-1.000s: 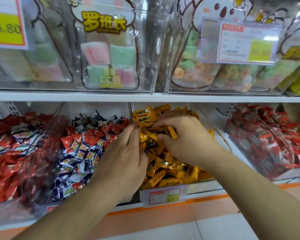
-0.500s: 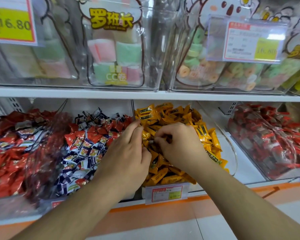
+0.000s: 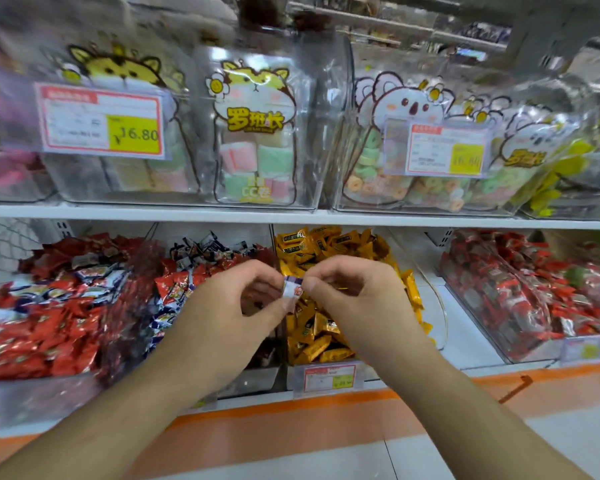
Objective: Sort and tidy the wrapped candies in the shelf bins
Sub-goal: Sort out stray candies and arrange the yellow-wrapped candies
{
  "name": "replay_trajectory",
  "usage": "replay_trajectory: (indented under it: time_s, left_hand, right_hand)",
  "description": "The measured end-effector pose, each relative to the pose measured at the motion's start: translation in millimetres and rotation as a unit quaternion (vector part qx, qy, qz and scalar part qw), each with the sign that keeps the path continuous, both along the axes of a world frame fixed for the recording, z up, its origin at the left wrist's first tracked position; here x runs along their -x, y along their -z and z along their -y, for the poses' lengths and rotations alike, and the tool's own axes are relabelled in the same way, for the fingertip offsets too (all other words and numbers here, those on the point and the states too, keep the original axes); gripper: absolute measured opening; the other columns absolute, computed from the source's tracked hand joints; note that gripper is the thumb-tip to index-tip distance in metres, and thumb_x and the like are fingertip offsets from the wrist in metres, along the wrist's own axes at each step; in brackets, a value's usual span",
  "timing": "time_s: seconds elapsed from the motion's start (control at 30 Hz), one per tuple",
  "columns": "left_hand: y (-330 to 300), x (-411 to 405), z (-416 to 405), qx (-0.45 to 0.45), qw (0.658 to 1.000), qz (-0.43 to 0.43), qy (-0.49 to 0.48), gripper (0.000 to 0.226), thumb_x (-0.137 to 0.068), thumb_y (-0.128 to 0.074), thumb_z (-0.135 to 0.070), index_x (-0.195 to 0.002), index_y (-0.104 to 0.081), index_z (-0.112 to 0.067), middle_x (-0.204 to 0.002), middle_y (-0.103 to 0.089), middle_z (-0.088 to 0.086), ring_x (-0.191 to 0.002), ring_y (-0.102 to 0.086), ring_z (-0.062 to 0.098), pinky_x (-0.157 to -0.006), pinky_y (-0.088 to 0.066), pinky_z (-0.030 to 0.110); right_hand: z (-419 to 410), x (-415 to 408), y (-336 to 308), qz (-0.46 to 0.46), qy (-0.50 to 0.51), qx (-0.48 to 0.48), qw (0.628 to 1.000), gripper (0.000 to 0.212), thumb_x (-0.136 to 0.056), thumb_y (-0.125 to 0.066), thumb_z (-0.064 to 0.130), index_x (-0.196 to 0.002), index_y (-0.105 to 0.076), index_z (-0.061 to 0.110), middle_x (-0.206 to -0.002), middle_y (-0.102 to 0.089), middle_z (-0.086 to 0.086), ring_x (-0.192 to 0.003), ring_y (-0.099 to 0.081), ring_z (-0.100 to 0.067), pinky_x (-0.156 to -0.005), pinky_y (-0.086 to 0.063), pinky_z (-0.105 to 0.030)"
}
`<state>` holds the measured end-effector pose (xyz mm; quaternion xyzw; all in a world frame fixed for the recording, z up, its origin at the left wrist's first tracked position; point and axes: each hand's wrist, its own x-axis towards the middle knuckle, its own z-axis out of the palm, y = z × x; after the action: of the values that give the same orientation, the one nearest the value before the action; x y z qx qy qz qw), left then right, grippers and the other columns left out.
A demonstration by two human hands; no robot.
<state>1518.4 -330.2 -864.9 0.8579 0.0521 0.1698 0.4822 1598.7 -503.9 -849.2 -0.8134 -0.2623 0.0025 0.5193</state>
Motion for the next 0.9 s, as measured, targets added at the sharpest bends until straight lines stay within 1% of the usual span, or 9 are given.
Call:
replay_trajectory:
  time_s: [0.13, 0.2, 0.23, 0.3, 0.37, 0.43, 0.5, 0.6, 0.9]
  left_hand:
    - [4.7, 16.1, -16.7, -0.018, 0.998, -0.015, -0.055, 0.011, -0.091, -0.077, -0.027, -0.094, -0.067, -0.033, -0.088, -0.069, -0.016, -0.085, -0.065, 0.0, -0.074, -0.051, 0.012]
    - [13.3, 19.5, -28.8, -0.087, 0.989, -0.065, -0.097, 0.012, -0.094, -0.072, -0.032, -0.103, -0.063, -0.031, -0.1, -0.067, -0.017, -0.08, -0.065, 0.003, -0.068, -0.049, 0.013]
    - [18.3, 20.3, -33.9, -0.138, 0.979, -0.099, -0.111, 0.02, -0.096, -0.069, -0.034, -0.113, -0.061, -0.03, -0.113, -0.064, -0.014, -0.085, -0.066, 0.006, -0.073, -0.049, 0.016]
    - [24.8, 20.7, -36.9, -0.206, 0.965, -0.123, -0.108, 0.037, -0.098, -0.064, -0.031, -0.133, -0.053, -0.028, -0.138, -0.055, -0.008, -0.114, -0.059, 0.012, -0.093, -0.046, 0.024]
    - [23.4, 17.5, -29.5, -0.23, 0.967, -0.089, -0.065, 0.045, -0.102, -0.058, -0.03, -0.145, -0.046, -0.029, -0.152, -0.042, -0.013, -0.134, -0.043, 0.005, -0.108, -0.031, 0.019]
    - [22.4, 8.6, -16.9, -0.238, 0.969, -0.064, -0.006, 0.049, -0.105, -0.05, -0.037, -0.152, -0.039, -0.034, -0.159, -0.028, -0.024, -0.142, -0.03, -0.002, -0.114, -0.021, 0.018]
    - [26.9, -3.5, -4.5, -0.234, 0.97, -0.056, 0.044, 0.052, -0.105, -0.043, -0.046, -0.156, -0.032, -0.039, -0.164, -0.014, -0.029, -0.149, -0.019, -0.003, -0.119, -0.02, 0.023]
    - [40.8, -17.0, 7.3, -0.252, 0.964, -0.055, 0.072, 0.057, -0.106, -0.037, -0.052, -0.16, -0.027, -0.037, -0.166, -0.002, -0.029, -0.154, -0.001, -0.002, -0.124, -0.016, 0.027]
    - [52.0, -19.3, 4.2, -0.286, 0.954, -0.051, 0.073, 0.059, -0.103, -0.031, -0.056, -0.159, -0.028, -0.037, -0.165, 0.003, -0.031, -0.154, 0.006, -0.005, -0.123, -0.018, 0.029]
  right_hand:
    - [1.8, 4.8, -0.4, 0.012, 0.021, 0.032, 0.999, 0.016, -0.099, -0.068, 0.02, -0.098, -0.076, 0.033, -0.089, -0.073, 0.012, -0.073, -0.064, 0.001, -0.058, -0.049, -0.016]
    - [16.1, -1.9, 3.5, 0.03, 0.071, 0.039, 0.996, 0.026, -0.1, -0.064, 0.012, -0.102, -0.074, 0.036, -0.093, -0.073, 0.016, -0.072, -0.063, 0.003, -0.055, -0.047, -0.013]
    - [24.8, -6.5, 8.3, 0.047, 0.094, 0.055, 0.993, 0.032, -0.099, -0.062, 0.007, -0.105, -0.073, 0.036, -0.097, -0.073, 0.018, -0.08, -0.064, 0.004, -0.06, -0.05, -0.013]
    - [39.2, -15.0, 22.7, 0.078, 0.097, 0.126, 0.984, 0.04, -0.099, -0.06, 0.006, -0.121, -0.07, 0.038, -0.118, -0.068, 0.022, -0.107, -0.059, 0.009, -0.09, -0.052, -0.016]
    - [45.1, -19.2, 41.2, 0.09, 0.025, 0.214, 0.972, 0.047, -0.101, -0.062, 0.022, -0.142, -0.056, 0.045, -0.149, -0.047, 0.025, -0.14, -0.037, 0.006, -0.12, -0.036, -0.029]
    - [42.4, -20.6, 57.2, 0.103, -0.047, 0.282, 0.953, 0.056, -0.101, -0.059, 0.046, -0.152, -0.038, 0.055, -0.165, -0.021, 0.027, -0.156, -0.009, -0.002, -0.127, -0.018, -0.04]
    - [36.1, -24.5, 70.0, 0.141, -0.065, 0.323, 0.934, 0.06, -0.095, -0.051, 0.067, -0.151, -0.03, 0.062, -0.168, -0.012, 0.026, -0.159, 0.001, -0.01, -0.127, -0.014, -0.047]
    - [27.9, -37.1, 75.9, 0.193, -0.041, 0.323, 0.926, 0.061, -0.089, -0.043, 0.077, -0.147, -0.043, 0.057, -0.167, -0.023, 0.018, -0.158, -0.011, -0.019, -0.124, -0.02, -0.049]
    - [35.7, -85.6, 81.3, 0.28, 0.007, 0.33, 0.901, 0.047, -0.094, -0.055, 0.063, -0.133, -0.065, 0.041, -0.149, -0.051, 0.002, -0.138, -0.046, -0.025, -0.11, -0.041, -0.054]
